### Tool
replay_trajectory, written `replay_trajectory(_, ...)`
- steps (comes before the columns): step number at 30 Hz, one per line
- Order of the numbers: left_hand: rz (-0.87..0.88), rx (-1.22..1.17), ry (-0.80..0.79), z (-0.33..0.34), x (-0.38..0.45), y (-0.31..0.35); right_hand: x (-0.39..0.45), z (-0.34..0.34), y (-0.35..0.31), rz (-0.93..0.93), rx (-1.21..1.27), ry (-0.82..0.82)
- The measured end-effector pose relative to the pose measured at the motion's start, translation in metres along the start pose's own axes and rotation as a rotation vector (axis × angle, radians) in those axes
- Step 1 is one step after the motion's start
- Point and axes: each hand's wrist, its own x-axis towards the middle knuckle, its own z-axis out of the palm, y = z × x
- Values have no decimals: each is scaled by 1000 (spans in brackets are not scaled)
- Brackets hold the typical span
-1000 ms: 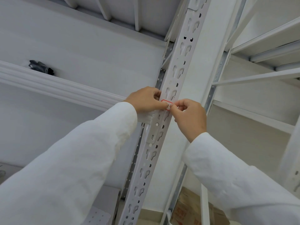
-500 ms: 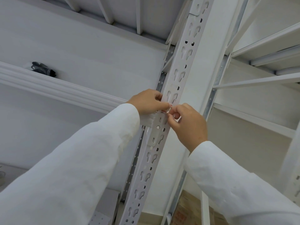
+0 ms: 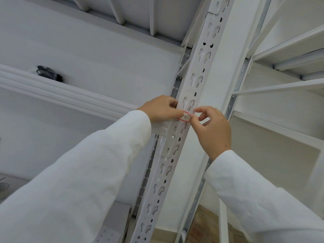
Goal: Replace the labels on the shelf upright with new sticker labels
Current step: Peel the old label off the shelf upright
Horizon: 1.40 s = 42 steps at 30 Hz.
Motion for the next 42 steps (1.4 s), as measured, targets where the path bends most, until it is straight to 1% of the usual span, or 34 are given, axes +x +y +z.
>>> replay_trajectory(6,-10,9,26,1,0,2,4,1,-6,-5,-62,-44)
replay_trajectory(13,-9,1,31,0,-2,3,8,3,-10,8,-59,-70)
replay_trajectory(19,-3,21,25,-1,-3,4,6,0,-4,57,-53,-71)
replay_trajectory(23,-3,18,22,-1,-3,5,7,-4,-4,26,-65,-117)
replay_trajectory(39,-20,14,30,0,-2,2,1,-7,-6,-110,-107,-160)
replay_trajectory(41,-15,7,29,0,-2,1,0,-6,-4,-120,-59,-211)
replay_trajectory(42,-11,5,27,0,-1,0,-1,-5,-3,-146,-43,-270)
